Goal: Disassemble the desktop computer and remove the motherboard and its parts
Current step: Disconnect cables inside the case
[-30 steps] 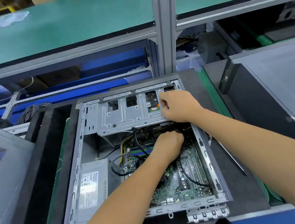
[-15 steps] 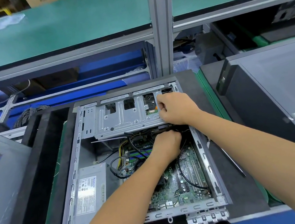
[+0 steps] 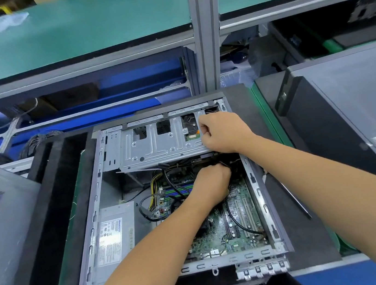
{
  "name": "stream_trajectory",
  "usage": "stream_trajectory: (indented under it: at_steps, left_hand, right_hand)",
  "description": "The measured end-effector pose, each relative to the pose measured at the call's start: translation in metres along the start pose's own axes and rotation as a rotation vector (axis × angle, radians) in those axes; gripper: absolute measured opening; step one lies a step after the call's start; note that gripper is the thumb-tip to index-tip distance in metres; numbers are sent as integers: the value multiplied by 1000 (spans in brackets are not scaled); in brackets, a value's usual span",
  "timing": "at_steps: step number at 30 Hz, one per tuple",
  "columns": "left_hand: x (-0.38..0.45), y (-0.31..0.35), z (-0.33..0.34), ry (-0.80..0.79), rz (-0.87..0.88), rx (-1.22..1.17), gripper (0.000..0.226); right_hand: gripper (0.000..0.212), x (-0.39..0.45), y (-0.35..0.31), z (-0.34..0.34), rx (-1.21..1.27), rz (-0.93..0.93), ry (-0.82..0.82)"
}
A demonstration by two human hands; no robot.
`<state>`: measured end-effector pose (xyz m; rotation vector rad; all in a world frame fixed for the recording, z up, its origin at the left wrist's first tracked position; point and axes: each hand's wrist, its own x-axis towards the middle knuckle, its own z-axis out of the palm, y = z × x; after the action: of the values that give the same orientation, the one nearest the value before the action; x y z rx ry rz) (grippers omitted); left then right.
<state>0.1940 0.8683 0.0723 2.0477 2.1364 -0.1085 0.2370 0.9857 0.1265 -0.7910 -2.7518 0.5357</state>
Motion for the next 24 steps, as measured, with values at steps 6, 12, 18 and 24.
stream_trajectory:
  at_steps: [6, 12, 18, 24]
  left_hand:
    - [0, 0, 0, 23, -101, -80, 11]
    - [1, -1, 1, 14, -90, -77, 15]
    - [0, -4, 3, 3, -81, -134, 28]
    - [1, -4, 2, 42, -144, -189, 25]
  right_hand:
    - [3, 0, 1, 2, -9, 5, -9]
    - [3, 0, 1, 1, -2, 2, -4]
    - [4, 0, 0, 0, -7, -4, -21]
    - [3, -1, 0, 1, -16, -6, -20]
